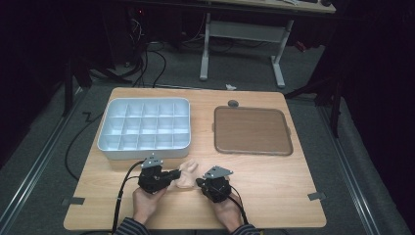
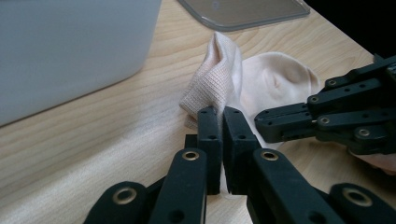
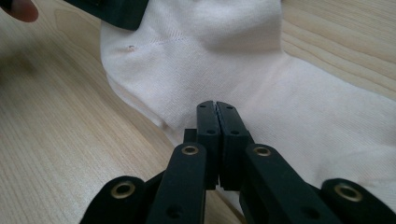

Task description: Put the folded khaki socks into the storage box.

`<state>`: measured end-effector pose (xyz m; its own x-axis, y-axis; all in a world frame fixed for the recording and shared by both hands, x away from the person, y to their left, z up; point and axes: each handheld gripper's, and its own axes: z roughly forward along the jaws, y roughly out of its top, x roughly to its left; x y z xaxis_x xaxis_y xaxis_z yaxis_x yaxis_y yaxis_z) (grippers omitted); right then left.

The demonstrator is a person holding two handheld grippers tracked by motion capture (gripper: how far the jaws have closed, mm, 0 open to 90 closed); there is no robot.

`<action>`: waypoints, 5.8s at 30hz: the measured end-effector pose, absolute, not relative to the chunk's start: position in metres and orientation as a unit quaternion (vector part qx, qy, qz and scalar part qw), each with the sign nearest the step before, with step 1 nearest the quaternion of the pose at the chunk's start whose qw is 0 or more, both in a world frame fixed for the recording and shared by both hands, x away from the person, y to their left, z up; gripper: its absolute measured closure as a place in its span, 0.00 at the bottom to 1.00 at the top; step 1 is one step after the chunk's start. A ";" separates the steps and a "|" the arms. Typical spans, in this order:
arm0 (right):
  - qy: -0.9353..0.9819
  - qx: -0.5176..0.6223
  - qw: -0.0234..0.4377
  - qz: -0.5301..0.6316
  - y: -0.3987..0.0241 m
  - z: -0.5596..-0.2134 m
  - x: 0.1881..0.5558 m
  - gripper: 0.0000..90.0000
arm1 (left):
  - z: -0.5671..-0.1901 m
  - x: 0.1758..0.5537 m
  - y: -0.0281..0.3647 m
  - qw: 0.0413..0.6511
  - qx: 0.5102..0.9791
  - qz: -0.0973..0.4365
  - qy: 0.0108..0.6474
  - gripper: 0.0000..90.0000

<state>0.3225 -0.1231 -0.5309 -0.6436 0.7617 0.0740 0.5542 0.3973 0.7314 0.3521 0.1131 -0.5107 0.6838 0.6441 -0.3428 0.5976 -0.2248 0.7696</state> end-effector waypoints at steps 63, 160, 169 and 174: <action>0.774 0.487 0.175 0.366 -0.180 -0.530 0.319 0.92 | -0.492 0.347 0.100 0.476 0.797 0.043 0.369 0.97; 0.773 0.480 0.154 0.384 -0.184 -0.525 0.320 0.83 | -0.497 0.345 0.041 0.465 0.832 0.003 0.301 0.67; 0.774 0.464 0.173 0.395 -0.188 -0.501 0.313 0.89 | -0.502 0.347 0.066 0.461 0.818 0.016 0.342 0.63; 0.793 0.423 0.201 0.390 -0.177 -0.485 0.305 0.90 | -0.515 0.355 0.069 0.432 0.823 0.031 0.368 0.57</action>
<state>0.3048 -0.1766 -0.4852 -0.5615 0.8274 0.0116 0.5139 0.3378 0.7885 0.3552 0.0685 -0.5150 0.7274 0.6320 -0.2672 0.5791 -0.3566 0.7331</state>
